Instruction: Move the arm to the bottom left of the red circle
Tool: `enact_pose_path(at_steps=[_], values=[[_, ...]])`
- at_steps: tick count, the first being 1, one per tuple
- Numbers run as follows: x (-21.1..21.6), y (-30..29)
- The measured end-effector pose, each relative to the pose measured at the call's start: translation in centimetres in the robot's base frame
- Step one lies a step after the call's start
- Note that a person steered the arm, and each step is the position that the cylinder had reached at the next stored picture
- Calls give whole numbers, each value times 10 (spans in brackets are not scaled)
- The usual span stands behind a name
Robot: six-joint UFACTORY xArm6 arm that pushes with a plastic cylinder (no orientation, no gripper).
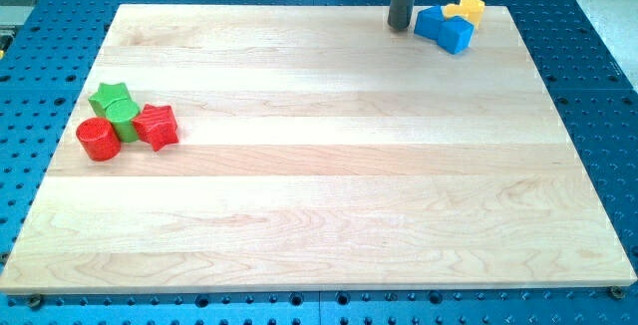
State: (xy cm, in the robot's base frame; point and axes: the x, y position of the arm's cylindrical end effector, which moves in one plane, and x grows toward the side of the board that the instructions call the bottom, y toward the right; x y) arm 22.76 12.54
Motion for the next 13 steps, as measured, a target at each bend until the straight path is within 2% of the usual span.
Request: enact_pose_path(at_steps=[1, 3, 7, 8, 9, 10, 12, 13], values=[[2, -1], [97, -42], [108, -42], [118, -43], [156, -63], [225, -129], [363, -337], [368, -429]])
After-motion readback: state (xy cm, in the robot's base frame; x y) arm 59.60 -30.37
